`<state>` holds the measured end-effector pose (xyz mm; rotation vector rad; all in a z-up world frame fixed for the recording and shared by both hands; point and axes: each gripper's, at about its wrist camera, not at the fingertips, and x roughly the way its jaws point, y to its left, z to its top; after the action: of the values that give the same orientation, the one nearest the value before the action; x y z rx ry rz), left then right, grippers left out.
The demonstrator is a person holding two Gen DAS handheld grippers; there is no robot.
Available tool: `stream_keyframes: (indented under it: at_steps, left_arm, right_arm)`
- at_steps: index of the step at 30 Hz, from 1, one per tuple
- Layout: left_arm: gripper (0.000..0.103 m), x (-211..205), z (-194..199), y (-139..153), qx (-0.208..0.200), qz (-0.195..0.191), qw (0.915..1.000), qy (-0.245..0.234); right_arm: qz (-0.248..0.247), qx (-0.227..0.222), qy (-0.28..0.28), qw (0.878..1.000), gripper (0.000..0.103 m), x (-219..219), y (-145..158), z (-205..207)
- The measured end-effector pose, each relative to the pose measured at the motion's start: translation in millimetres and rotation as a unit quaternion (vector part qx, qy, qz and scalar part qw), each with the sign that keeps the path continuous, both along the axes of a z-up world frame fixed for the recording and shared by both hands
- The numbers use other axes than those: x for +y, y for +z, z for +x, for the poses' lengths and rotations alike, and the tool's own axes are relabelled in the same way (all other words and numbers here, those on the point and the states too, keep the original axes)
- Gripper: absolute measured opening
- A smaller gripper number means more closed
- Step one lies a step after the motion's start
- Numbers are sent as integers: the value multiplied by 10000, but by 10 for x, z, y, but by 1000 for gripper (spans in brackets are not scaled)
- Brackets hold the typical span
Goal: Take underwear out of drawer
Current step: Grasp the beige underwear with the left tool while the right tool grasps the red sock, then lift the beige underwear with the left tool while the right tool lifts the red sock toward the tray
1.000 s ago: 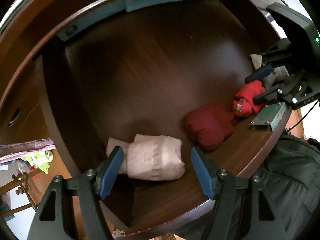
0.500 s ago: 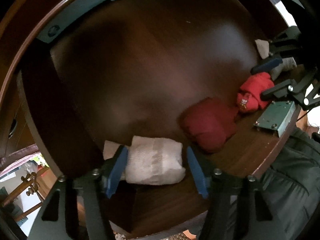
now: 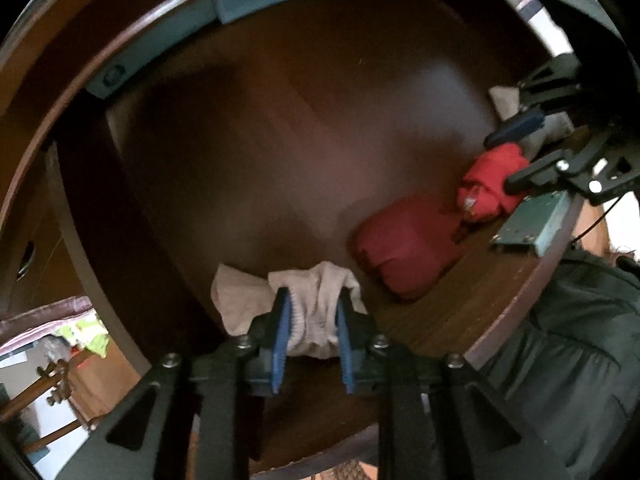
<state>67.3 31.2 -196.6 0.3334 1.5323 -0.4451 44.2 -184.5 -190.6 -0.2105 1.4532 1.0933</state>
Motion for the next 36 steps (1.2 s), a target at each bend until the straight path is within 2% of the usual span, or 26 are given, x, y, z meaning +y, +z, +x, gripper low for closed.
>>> stream_keyframes:
  at_steps: [5, 10, 12, 17, 23, 29, 36]
  left_arm:
    - [19, 12, -57, 174, -493, -352, 9981, 66]
    - [19, -5, -105, 342, -1018, -645, 9925, 205]
    - [19, 18, -124, 435, -1211, -888, 9881, 336]
    - [19, 84, -201, 589, -1790, -1191, 9747, 611]
    - [19, 50, -163, 731, -2409, -1259, 9591, 789]
    - [19, -92, -127, 744, -3027, -1067, 9439, 784]
    - [19, -159, -130, 725, -3194, -1050, 9382, 824]
  right_arm:
    - [134, -181, -158, 9996, 32, -65, 45, 5]
    - [154, -443, -182, 9987, 25, -72, 95, -29]
    - [213, -517, -222, 9982, 23, -74, 125, -49]
    - [457, -770, -517, 9946, 21, -196, 232, -15]
    - [612, -1188, -824, 9876, 21, -253, 349, -61]
    - [760, -1531, -1087, 9793, 21, -306, 449, -83]
    - [1049, -1659, -1411, 9703, 21, -398, 536, -80]
